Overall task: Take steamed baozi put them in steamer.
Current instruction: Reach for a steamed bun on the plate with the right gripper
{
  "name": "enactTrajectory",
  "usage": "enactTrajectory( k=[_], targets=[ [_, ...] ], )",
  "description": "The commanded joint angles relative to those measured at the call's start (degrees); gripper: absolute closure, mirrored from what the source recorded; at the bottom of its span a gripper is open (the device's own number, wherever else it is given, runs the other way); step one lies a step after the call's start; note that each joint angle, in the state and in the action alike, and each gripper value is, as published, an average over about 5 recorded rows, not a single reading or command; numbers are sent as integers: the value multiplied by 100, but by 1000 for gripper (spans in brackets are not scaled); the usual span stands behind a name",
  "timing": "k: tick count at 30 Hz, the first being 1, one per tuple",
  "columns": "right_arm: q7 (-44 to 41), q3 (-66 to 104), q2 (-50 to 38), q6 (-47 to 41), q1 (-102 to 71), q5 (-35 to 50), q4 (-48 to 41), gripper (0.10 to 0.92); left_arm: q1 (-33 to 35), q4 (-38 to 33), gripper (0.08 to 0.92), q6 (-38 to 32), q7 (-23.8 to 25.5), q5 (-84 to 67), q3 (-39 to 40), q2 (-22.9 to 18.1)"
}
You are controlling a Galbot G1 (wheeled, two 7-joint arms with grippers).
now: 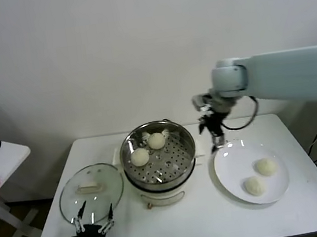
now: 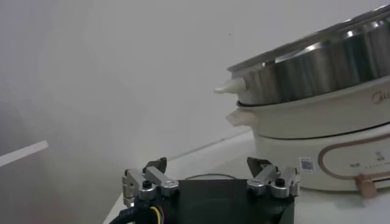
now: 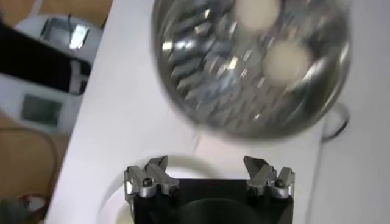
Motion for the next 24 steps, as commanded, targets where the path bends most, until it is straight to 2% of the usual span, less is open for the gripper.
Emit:
enactTrajectory(
  k=[1, 12, 24],
  targets=[
    [58, -373, -1806, 169, -803, -1483, 373, 203, 2, 20, 177, 1, -1, -1, -8, -10],
    [204, 944, -1700, 96, -2670, -1966, -454, 203, 12, 64, 177, -2, -2, 33, -33, -78],
    [345, 1636, -1478, 53, -3351, -2100, -766, 203, 51, 116, 177, -21, -8, 96, -113, -68]
  ],
)
